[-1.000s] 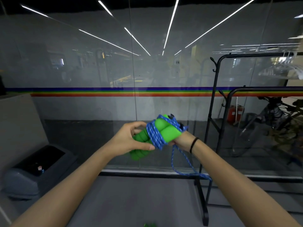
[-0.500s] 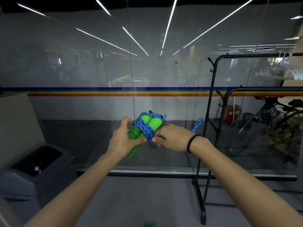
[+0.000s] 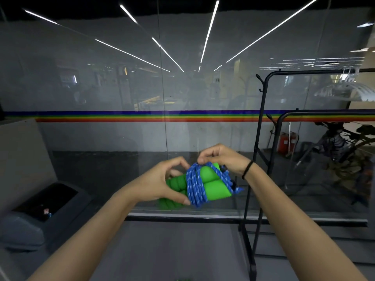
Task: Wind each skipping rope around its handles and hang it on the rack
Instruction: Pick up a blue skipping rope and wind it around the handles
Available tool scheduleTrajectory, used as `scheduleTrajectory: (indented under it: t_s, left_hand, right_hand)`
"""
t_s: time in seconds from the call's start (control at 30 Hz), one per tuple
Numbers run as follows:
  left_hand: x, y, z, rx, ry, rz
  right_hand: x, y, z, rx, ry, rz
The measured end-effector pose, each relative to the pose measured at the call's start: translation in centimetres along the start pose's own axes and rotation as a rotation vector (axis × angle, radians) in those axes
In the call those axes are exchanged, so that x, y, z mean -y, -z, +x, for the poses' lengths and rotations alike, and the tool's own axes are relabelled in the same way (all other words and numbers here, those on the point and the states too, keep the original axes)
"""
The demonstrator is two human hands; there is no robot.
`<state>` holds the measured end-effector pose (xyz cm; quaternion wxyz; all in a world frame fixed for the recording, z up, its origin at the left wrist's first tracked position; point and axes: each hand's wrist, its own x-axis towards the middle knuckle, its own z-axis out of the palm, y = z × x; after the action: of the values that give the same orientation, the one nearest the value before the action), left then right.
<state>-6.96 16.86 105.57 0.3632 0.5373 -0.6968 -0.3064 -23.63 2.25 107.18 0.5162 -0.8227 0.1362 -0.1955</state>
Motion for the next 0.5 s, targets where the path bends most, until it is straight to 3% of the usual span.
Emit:
scheduleTrajectory:
  t_s: [0.2, 0.37, 0.5]
  left_hand:
    - [0.4, -0.6, 0.6, -0.165, -0.029, -0.266]
    - [0.1, -0.5, 0.9, -0.332, 0.012, -0.421]
    - [-0.2, -1.0, 1.3, -0.473, 0.090, -0.545]
  right_hand:
    - [-1.6, -1.6, -0.6, -0.265, -0.011, 0.081]
    - [-2.3, -2.6, -1.4, -0.168, 0.026, 0.121]
    - [-2.1, -3.7, -1.7, -0.298, 0.044, -0.016]
